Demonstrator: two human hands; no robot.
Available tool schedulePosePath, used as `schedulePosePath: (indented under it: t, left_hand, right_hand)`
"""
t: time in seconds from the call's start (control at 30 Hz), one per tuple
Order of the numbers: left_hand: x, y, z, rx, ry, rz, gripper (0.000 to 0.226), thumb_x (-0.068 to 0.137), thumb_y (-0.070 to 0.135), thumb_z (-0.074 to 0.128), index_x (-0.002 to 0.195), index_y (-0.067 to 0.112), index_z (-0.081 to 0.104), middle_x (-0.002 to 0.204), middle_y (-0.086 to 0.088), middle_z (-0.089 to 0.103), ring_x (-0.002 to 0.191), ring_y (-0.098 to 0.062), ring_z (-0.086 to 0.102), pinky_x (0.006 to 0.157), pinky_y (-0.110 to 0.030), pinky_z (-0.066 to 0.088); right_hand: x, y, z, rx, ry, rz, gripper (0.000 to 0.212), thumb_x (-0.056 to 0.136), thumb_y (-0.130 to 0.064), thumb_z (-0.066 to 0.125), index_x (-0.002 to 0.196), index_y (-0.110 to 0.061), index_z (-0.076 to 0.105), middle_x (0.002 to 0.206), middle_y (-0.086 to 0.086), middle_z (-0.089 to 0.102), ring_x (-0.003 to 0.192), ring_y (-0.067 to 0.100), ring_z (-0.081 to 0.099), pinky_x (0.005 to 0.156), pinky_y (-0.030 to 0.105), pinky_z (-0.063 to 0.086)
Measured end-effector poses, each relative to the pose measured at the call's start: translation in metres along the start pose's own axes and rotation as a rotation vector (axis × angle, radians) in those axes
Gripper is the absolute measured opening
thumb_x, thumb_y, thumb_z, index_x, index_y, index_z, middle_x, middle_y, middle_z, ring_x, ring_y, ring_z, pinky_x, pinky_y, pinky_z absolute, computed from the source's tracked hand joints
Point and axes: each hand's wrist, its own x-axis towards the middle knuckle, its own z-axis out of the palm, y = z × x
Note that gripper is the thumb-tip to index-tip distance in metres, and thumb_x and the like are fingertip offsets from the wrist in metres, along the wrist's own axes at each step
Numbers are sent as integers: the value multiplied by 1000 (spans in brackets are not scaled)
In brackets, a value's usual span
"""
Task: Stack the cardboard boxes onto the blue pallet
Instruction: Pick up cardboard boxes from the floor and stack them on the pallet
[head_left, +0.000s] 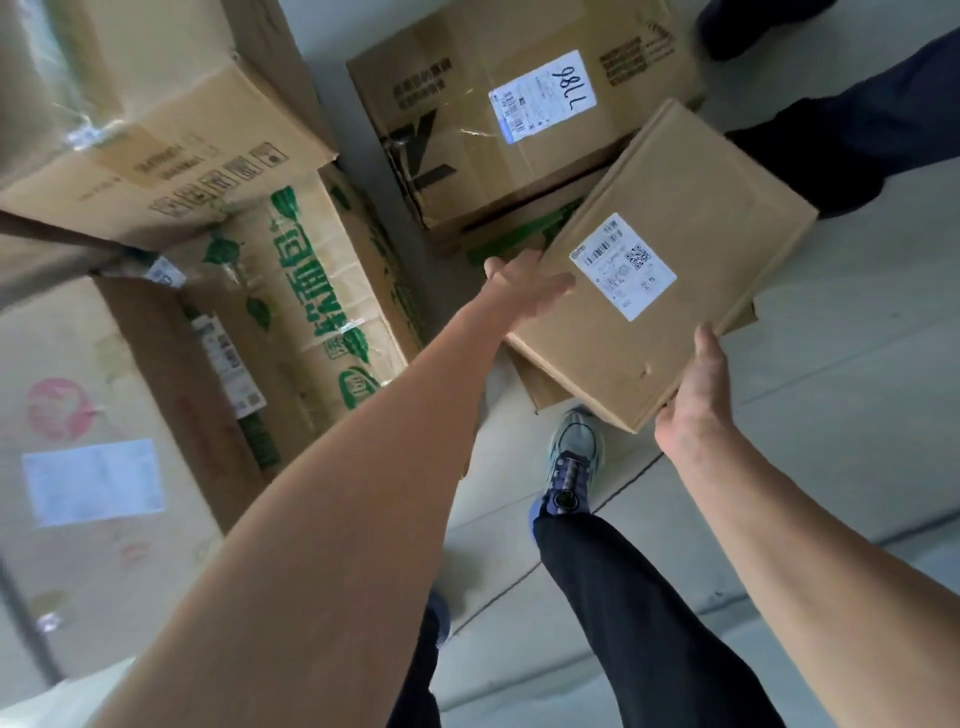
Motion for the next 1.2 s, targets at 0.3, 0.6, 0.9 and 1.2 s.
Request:
schedulePosePath:
  t: [0.3, 0.6, 0.9, 1.2]
  left_hand:
    - [-164, -73, -27, -516, 59, 177, 46, 96, 40, 64, 133, 23, 43, 120, -6, 60, 99, -21, 60, 73, -32, 50]
    - [-294, -191, -71, -678, 109, 141, 46, 94, 45, 66, 129, 20, 50, 121, -6, 66, 111, -24, 65, 93, -44, 55]
    - [-305, -279, -90, -693, 151, 46, 39, 93, 41, 69, 124, 20, 56, 112, -1, 65, 101, -21, 62, 83, -38, 57]
    - [-284, -307, -109, -665, 101, -118, 17, 98, 38, 64, 112, 46, 62, 135, 5, 60, 125, -19, 55, 90, -40, 48]
  right_hand:
    - [-100, -35, -9, -141, -108, -268, 61, 96, -60, 51, 147, -27, 55, 140, -4, 66, 126, 18, 65, 110, 49, 49]
    - [-212, 6, 36, -507, -145, -316, 100, 69, -94, 48, 151, -39, 48, 155, -9, 51, 141, 17, 50, 120, 49, 37]
    - [-241, 67, 88, -691, -325, -279, 89, 85, -86, 32, 160, -37, 34, 168, -3, 34, 149, 20, 37, 121, 46, 28]
    - [-224, 90, 121, -688, -522, -97, 107, 71, -95, 42, 159, -34, 39, 165, -2, 40, 150, 22, 39, 125, 47, 28]
